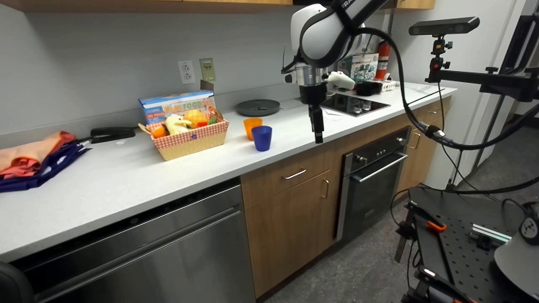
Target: Open the drawer to the right of the dishwasher
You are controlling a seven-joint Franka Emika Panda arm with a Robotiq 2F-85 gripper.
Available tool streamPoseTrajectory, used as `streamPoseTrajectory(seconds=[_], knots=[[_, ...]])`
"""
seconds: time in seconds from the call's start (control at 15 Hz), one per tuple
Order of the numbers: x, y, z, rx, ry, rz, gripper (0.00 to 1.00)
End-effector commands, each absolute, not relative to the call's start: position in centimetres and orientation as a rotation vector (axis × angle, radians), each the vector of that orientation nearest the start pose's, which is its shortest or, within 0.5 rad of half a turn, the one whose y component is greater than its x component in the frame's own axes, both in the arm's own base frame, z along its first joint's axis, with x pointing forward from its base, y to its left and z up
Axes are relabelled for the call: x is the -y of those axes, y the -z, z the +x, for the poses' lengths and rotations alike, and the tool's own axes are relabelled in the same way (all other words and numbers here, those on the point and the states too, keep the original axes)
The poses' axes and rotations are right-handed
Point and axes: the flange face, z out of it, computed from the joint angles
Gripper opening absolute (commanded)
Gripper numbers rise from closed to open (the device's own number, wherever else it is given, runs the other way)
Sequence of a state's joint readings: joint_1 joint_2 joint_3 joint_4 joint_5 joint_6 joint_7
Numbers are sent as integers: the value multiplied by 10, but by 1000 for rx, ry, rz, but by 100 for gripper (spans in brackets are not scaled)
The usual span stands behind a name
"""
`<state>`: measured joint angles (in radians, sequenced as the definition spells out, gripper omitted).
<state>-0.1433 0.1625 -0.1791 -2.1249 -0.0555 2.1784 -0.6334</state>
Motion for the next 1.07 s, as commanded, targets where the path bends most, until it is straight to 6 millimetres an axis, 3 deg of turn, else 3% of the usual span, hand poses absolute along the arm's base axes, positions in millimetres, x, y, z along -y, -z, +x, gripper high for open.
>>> streamPoseTrajectory(seconds=[0.0,0.13,0.33,0.87,0.93,1.0], knots=[[196,-306,547,648,-279,-3059,100],[192,-306,537,600,-262,-3078,100],[193,-297,542,614,-299,-3062,100],[193,-300,544,616,-298,-3061,100],[186,-313,547,826,-210,-3064,100],[191,-301,546,668,-279,-3064,100]])
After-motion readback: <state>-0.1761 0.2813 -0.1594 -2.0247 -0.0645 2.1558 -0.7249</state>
